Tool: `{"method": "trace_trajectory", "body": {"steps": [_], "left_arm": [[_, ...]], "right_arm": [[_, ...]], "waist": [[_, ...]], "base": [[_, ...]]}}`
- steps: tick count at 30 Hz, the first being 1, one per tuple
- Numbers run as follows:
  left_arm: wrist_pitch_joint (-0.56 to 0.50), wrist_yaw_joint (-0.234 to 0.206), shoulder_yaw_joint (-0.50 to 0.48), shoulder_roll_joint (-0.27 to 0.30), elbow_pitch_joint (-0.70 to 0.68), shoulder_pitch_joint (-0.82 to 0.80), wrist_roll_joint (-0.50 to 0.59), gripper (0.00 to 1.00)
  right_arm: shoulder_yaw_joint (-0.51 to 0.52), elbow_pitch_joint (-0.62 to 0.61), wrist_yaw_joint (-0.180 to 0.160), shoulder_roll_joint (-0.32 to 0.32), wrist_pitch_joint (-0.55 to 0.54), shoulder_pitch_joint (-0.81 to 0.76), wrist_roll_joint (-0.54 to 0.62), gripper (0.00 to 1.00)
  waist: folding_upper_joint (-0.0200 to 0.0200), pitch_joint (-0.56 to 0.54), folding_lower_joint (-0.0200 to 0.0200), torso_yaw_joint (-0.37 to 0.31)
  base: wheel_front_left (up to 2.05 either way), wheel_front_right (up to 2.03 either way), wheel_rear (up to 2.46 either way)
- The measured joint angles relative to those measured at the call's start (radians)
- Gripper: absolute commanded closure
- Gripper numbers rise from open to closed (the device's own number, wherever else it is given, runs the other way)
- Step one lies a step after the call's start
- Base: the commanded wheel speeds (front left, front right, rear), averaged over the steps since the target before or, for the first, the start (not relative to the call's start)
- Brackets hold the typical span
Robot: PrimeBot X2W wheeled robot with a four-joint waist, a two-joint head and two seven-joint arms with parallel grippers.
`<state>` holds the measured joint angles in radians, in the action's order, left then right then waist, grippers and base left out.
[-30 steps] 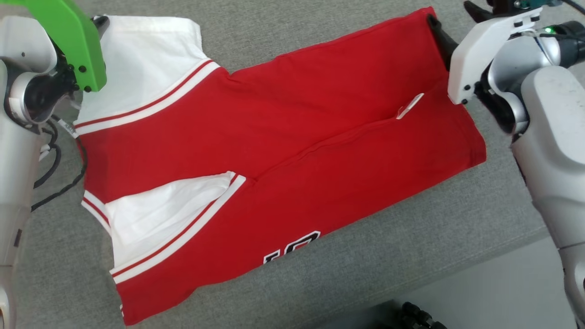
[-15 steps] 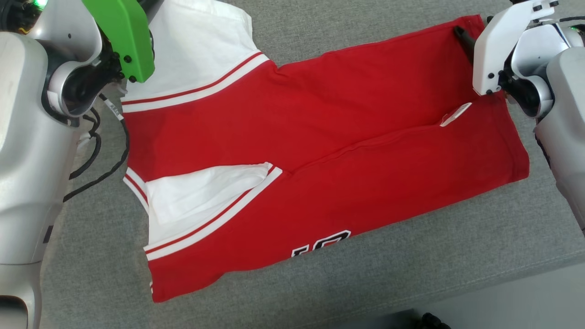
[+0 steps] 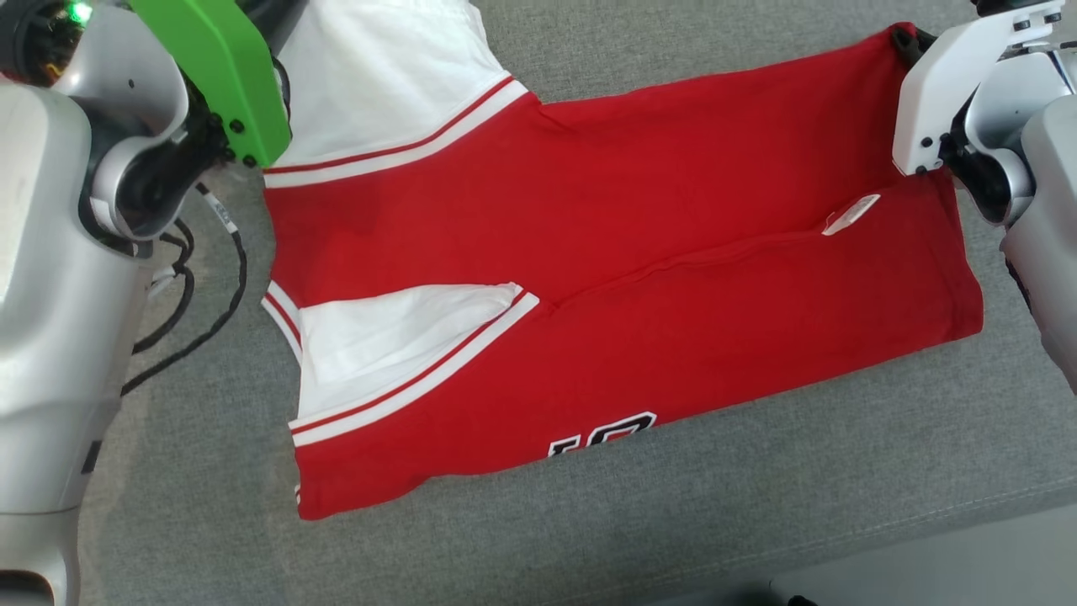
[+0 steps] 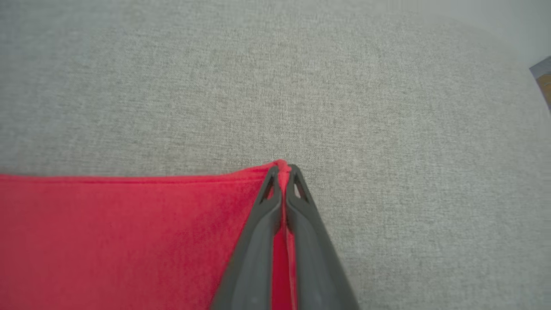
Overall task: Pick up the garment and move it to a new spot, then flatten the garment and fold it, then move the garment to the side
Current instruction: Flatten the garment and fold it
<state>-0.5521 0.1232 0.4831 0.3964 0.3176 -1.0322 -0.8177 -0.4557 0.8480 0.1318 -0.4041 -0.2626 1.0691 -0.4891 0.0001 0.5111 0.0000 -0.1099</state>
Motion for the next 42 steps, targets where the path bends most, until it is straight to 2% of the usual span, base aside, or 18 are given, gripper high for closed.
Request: {"method": "trace_trajectory", "body": {"steps": [4,10,16,21,27,33,34,35,36,37,38,39,42], "left_arm": [[0.033,0.001,0.001,0.003,-0.081,0.078,-0.035,1.0],[0.098,-0.001,-0.005,0.04,-0.257,0.26,-0.061,1.0],[0.165,-0.053,-0.007,0.068,-0.465,0.513,-0.079,1.0],[0.222,-0.1,0.004,0.071,-0.565,0.696,-0.08,1.0],[0.285,-0.119,0.029,0.053,-0.558,0.822,-0.082,1.0],[0.344,-0.115,0.051,0.02,-0.447,0.843,-0.051,1.0],[0.354,-0.115,0.049,0.014,-0.427,0.843,-0.051,0.74],[0.37,-0.116,0.049,0.005,-0.406,0.843,-0.046,0.25],[0.381,-0.116,0.052,0.0,-0.385,0.844,-0.038,0.0],[0.39,-0.116,0.055,-0.002,-0.371,0.845,-0.031,0.0],[0.406,-0.122,0.053,-0.005,-0.358,0.85,-0.025,0.0],[0.421,-0.125,0.049,-0.011,-0.348,0.86,-0.025,0.0],[0.476,-0.144,0.035,-0.03,-0.347,0.888,-0.02,0.0]], "right_arm": [[-0.017,-0.008,0.0,-0.002,0.074,-0.043,-0.019,1.0],[-0.023,-0.062,0.0,-0.039,0.178,-0.159,-0.035,1.0],[0.035,-0.149,0.0,-0.072,0.232,-0.323,-0.052,1.0],[0.119,-0.224,0.0,-0.087,0.247,-0.438,-0.044,1.0],[0.221,-0.331,0.0,-0.075,0.218,-0.565,-0.02,1.0],[0.333,-0.415,0.0,-0.036,0.186,-0.657,0.035,1.0],[0.342,-0.424,0.0,-0.03,0.181,-0.666,0.048,1.0],[0.356,-0.435,0.0,-0.019,0.18,-0.676,0.061,0.9],[0.368,-0.444,0.0,-0.007,0.177,-0.685,0.067,0.65],[0.378,-0.451,0.0,0.003,0.175,-0.693,0.072,0.49],[0.394,-0.459,0.0,0.017,0.175,-0.704,0.076,0.06],[0.407,-0.47,0.0,0.029,0.177,-0.716,0.081,0.0],[0.454,-0.496,0.0,0.053,0.196,-0.755,0.091,0.0]], "waist": [[0.0,-0.037,0.0,0.006],[0.0,-0.102,0.0,0.021],[0.0,-0.171,-0.0001,0.044],[0.0,-0.206,-0.0001,0.073],[0.0,-0.223,-0.0001,0.105],[0.0,-0.215,-0.0001,0.107],[0.0,-0.214,-0.0001,0.106],[0.0,-0.213,-0.0001,0.104],[0.0,-0.213,-0.0001,0.101],[0.0,-0.212,-0.0001,0.1],[0.0,-0.212,-0.0001,0.098],[0.0,-0.212,-0.0001,0.096],[0.0,-0.214,-0.0001,0.097]], "base": [[0.0,0.0,0.0],[0.0,0.0,0.0],[0.0,0.0,0.0],[0.0,0.0,0.0],[0.0,0.0,0.0],[0.0,0.0,0.0],[0.0,0.0,0.0],[0.0,0.0,0.0],[0.0,0.0,0.0],[0.0,0.0,0.0],[0.0,0.0,0.0],[0.0,0.0,0.0],[0.0,0.0,0.0]]}}
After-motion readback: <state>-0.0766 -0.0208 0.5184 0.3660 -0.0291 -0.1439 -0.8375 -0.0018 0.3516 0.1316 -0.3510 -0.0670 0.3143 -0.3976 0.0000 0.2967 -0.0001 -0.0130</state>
